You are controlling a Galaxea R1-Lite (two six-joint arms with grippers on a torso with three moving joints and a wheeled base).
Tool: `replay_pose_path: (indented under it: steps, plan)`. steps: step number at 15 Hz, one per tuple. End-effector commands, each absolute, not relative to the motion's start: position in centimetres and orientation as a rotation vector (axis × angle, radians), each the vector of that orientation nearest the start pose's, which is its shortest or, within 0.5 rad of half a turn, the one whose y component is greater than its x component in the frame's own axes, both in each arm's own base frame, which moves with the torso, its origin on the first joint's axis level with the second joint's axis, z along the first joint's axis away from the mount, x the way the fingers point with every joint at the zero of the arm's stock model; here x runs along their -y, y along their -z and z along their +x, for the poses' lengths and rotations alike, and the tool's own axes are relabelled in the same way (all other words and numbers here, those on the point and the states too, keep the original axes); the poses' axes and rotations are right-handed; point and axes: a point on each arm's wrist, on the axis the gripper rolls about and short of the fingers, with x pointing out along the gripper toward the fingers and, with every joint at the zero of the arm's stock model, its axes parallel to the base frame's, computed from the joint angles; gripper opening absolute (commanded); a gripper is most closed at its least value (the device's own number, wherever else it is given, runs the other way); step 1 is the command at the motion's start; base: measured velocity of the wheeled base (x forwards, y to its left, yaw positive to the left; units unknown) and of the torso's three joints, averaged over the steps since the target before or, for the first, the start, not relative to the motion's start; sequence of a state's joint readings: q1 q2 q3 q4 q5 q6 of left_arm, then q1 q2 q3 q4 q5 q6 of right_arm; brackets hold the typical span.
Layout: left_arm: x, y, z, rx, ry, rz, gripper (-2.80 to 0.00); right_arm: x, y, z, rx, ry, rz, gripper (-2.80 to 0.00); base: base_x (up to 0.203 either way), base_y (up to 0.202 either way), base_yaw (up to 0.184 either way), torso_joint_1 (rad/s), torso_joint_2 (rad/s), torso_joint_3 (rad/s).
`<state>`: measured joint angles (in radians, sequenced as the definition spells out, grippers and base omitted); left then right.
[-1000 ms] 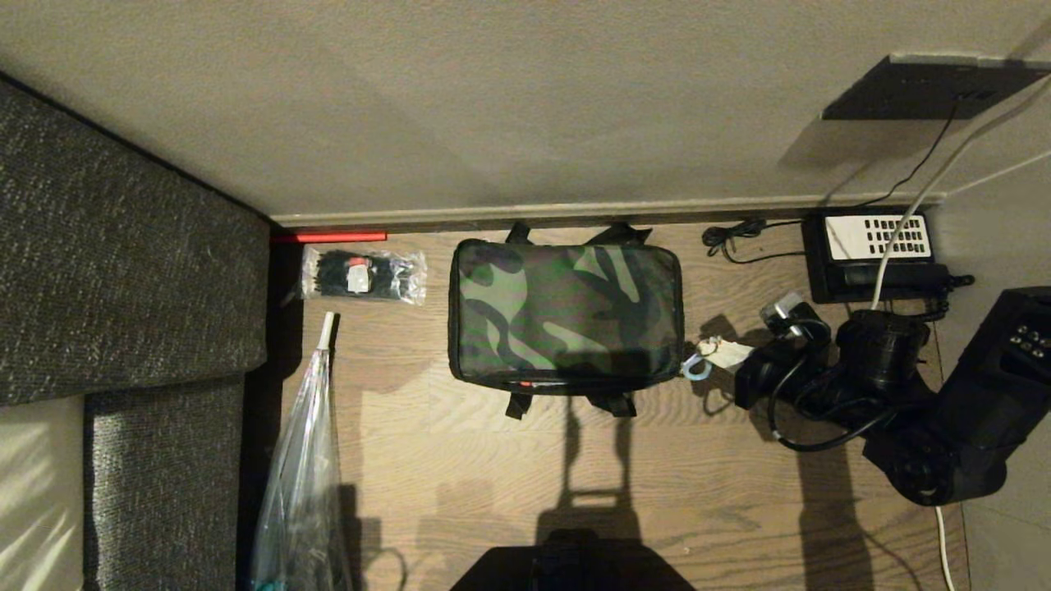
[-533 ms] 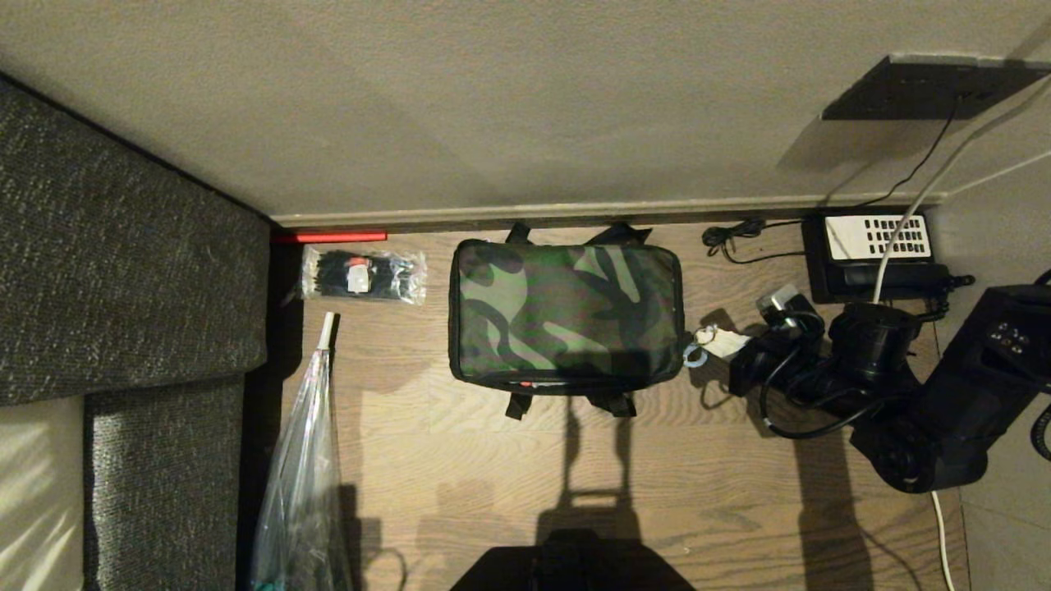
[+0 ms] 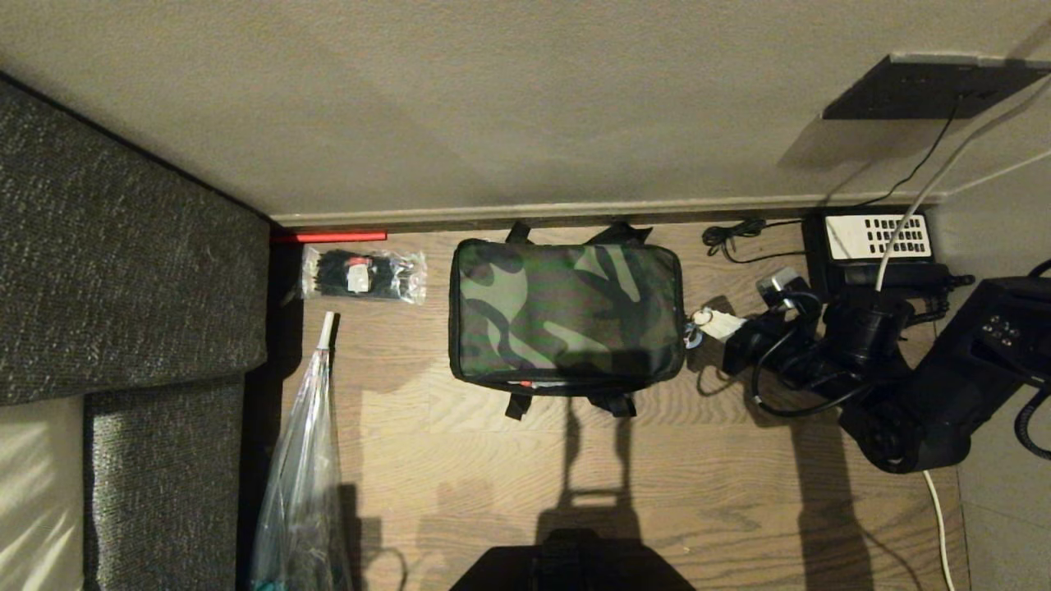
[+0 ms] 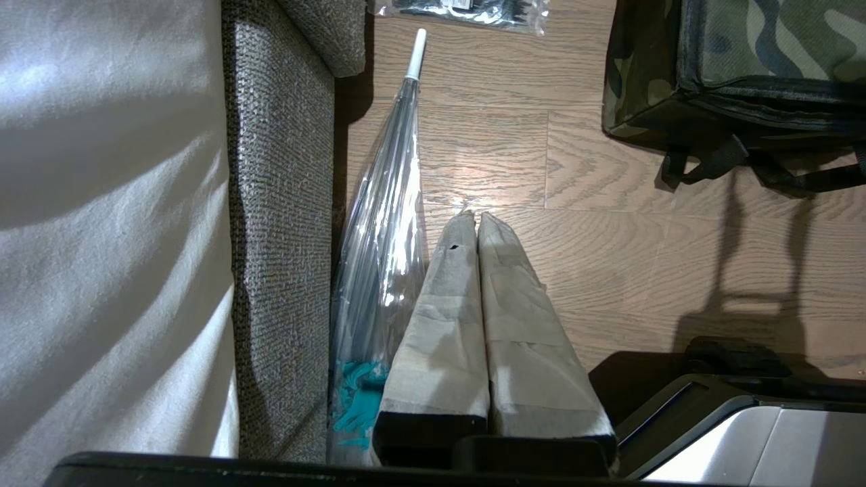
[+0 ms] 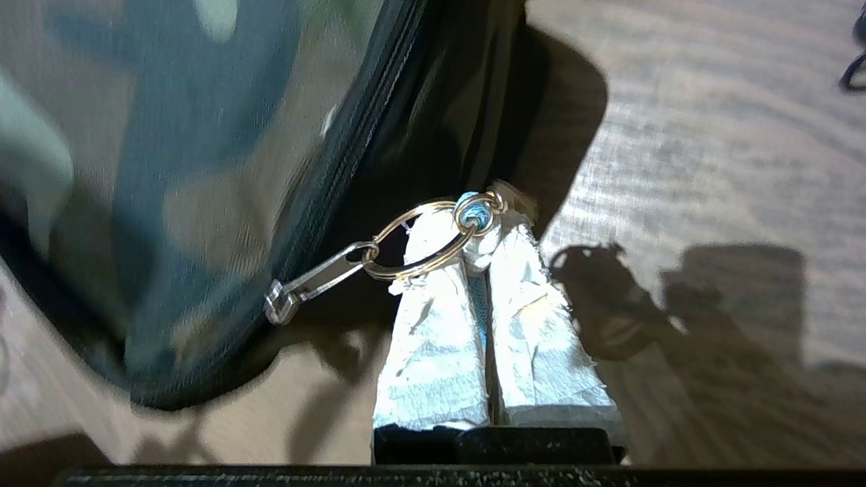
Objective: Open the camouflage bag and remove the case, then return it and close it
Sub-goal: Open the top of the storage box
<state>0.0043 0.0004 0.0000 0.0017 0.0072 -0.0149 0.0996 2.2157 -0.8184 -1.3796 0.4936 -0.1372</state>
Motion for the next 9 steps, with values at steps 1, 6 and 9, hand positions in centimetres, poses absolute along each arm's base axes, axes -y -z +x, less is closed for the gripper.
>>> replay_pose_path:
  steps: [1,6,9]
  plan:
    - [0.0,-7.4,-2.3,-0.003,-0.012,-0.015,-2.8,-5.0,-8.2,38.7,0.045,-0.597,-0.118,-2.8,0.0,0.0,0.0,0.0,0.0,0.0]
    - [0.0,-7.4,-2.3,-0.003,-0.012,-0.015,-2.8,-5.2,-8.7,39.7,0.071,-0.598,-0.081,-2.8,0.0,0.0,0.0,0.0,0.0,0.0]
    - [0.0,-7.4,-2.3,-0.003,-0.012,-0.015,-2.8,-5.2,-9.1,40.5,0.105,-0.594,-0.081,-2.8,0.0,0.0,0.0,0.0,0.0,0.0]
